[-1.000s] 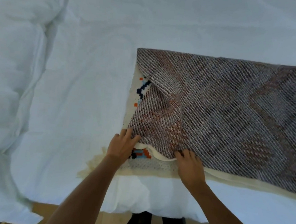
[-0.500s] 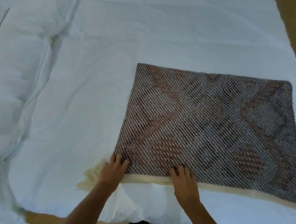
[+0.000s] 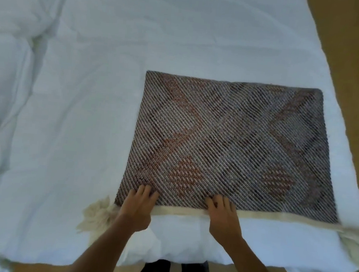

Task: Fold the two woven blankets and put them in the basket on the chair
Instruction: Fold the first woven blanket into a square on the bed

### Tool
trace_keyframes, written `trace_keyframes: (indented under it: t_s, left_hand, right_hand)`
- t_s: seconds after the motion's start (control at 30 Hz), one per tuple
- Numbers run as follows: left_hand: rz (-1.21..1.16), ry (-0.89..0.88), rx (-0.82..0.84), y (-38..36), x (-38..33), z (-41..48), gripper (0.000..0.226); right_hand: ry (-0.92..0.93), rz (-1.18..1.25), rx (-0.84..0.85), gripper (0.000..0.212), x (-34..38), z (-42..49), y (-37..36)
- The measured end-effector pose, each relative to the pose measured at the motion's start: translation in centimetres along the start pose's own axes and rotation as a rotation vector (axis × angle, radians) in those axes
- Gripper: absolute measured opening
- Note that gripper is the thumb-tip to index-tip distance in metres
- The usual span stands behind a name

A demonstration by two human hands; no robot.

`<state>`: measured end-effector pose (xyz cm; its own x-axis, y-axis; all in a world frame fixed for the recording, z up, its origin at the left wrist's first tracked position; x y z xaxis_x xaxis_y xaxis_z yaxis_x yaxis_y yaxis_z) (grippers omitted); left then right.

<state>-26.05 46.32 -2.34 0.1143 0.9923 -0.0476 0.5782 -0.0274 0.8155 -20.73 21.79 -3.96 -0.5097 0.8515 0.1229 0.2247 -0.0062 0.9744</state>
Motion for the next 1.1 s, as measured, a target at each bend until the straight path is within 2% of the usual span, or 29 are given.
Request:
trace_keyframes:
  t_s: [0.1, 0.3, 0.5, 0.67, 0.8, 0.97, 1.1]
  left_hand:
    - [-0.004, -0.051, -0.059, -0.4, -2.4, 1.4, 0.072]
    - [-0.035, -0.110, -0.116, -0.2, -6.2, 3.3, 0.057]
    - [-0.015, -0.065, -0.048, -0.9, -7.4, 4.6, 0.061]
    - [0.006, -0.012, 0.002, -0.3, -10.0, 4.8, 0.060]
    - [0.006, -0.071, -0.015, 2.0, -16.2, 7.9, 0.070]
    - [-0.025, -0.133, -0.038, 6.8, -28.0, 12.7, 0.059]
    - [-0.008, -0.170, -0.056, 8.7, -35.2, 15.3, 0.059]
  right_hand:
    - [-0.113, -0.053, 0.024, 0.054, -2.5, -0.9, 0.5]
    - [-0.284, -0.116, 0.117, 0.058, -7.6, -2.7, 1.3]
    - [-0.255, -0.136, 0.072, 0.048, -13.4, -3.1, 0.9]
    - [-0.276, -0.119, 0.070, 0.054, -18.2, -4.4, 1.7]
    - [-0.383, -0.110, 0.094, 0.066, -24.4, -6.9, 2.5]
    - [-0.532, -0.065, 0.133, 0.057, -32.4, -10.4, 2.6]
    - [-0.562, 0.062, 0.169, 0.055, -35.3, -12.4, 1.8]
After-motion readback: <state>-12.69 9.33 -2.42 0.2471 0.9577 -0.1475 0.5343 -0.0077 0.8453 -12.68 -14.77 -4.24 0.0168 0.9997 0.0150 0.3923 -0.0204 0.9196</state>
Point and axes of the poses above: each hand's wrist, its own z-axis towards the middle knuckle, its own y-axis out of the back of the hand, x = y × z, the point moved 2 cm from there along z, towards the middle knuckle
